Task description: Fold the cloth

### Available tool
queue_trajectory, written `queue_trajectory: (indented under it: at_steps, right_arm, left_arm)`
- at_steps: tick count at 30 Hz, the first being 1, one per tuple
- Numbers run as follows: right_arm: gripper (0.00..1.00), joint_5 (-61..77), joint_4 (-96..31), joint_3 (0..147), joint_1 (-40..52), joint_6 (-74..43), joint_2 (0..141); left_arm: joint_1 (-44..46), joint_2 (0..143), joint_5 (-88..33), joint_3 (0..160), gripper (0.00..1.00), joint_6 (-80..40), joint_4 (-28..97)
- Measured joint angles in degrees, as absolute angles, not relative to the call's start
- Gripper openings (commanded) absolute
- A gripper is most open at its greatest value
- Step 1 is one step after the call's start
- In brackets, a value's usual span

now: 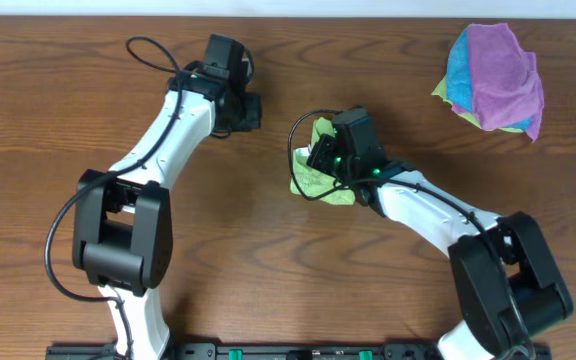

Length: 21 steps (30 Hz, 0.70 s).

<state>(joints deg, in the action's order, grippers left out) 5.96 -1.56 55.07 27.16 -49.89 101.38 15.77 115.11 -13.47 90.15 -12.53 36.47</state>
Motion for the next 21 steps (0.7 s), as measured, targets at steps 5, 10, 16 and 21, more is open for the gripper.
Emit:
queue_trajectory:
  at_steps: [5,10,16,21]
  right_arm:
    - [0.01,5.9,-2.4,55.1,28.3,-49.7,101.4]
    - [0.01,5.9,-3.0,55.1,29.6,-49.5,101.8]
    - [0.36,6.0,-3.5,55.1,30.6,-49.4,103.7]
    - [0.63,5.7,-3.6,55.1,30.6,-49.0,103.9]
  left_arm:
    - [15.4,115.1,-13.3,90.1,0.06,-12.2,36.5]
    - [15.4,115.1,-13.3,90.1,0.06,-12.1,36.5]
    - [15.4,114.9,-13.0,90.1,0.06,-12.1,36.8]
    - [15.4,113.5,-12.4,90.1,0.06,-11.7,37.2]
